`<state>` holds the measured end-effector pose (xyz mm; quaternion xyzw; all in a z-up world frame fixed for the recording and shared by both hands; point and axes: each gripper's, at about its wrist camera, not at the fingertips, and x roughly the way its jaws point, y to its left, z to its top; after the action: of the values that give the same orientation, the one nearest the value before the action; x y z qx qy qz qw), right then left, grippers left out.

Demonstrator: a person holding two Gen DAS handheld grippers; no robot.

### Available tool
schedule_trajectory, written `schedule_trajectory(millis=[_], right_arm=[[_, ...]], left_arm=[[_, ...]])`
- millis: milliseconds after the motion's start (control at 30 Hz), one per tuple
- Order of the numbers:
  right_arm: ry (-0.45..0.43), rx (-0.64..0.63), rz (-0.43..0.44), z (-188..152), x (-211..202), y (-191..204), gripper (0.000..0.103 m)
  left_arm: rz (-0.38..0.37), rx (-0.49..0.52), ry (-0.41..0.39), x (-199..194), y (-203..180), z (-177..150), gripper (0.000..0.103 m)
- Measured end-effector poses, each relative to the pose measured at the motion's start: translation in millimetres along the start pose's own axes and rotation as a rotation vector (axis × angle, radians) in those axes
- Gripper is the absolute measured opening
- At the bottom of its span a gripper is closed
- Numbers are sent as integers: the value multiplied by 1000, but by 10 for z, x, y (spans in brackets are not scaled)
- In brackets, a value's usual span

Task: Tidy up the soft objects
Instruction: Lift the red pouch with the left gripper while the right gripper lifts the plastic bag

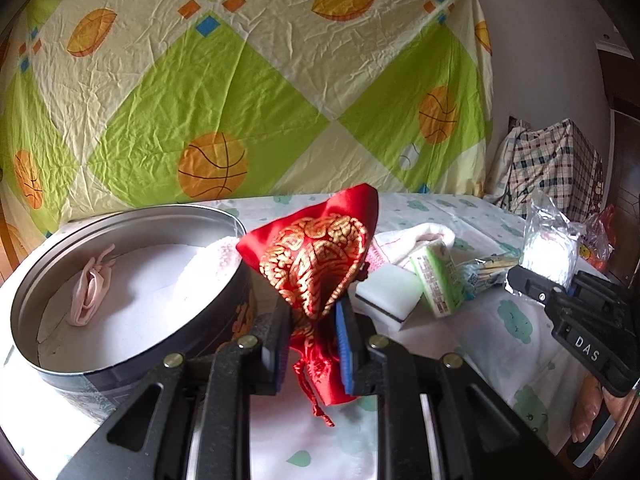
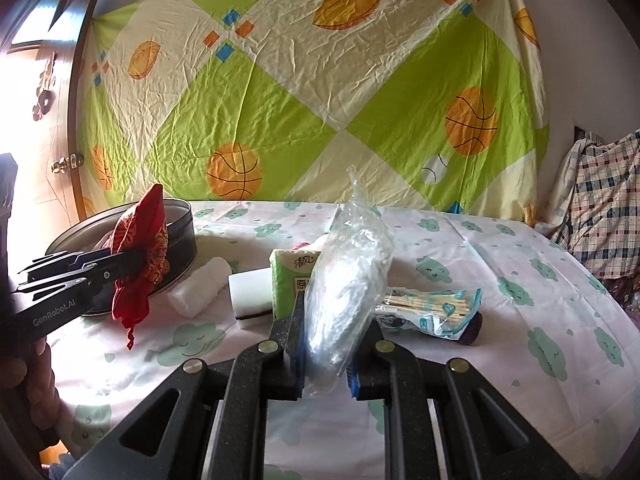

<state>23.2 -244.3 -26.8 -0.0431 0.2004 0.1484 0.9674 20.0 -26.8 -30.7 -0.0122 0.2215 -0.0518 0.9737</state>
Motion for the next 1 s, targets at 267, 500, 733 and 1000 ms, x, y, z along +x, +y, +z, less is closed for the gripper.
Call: schedule_trajectory(millis=[267, 500, 733, 1000], right_arm=[[-7, -9, -8, 10, 10, 80, 17], [-24, -9, -22, 19, 7, 165, 17], [-37, 9, -40, 4, -5, 160, 17], [-36, 12, -48, 5, 4, 193, 17]], left_arm=[[28, -5, -33, -63, 65, -10, 19], [39, -5, -65, -122, 85, -31, 19], [56, 5, -92, -182, 56, -64, 19], [72, -2, -108, -242, 92, -83, 19]])
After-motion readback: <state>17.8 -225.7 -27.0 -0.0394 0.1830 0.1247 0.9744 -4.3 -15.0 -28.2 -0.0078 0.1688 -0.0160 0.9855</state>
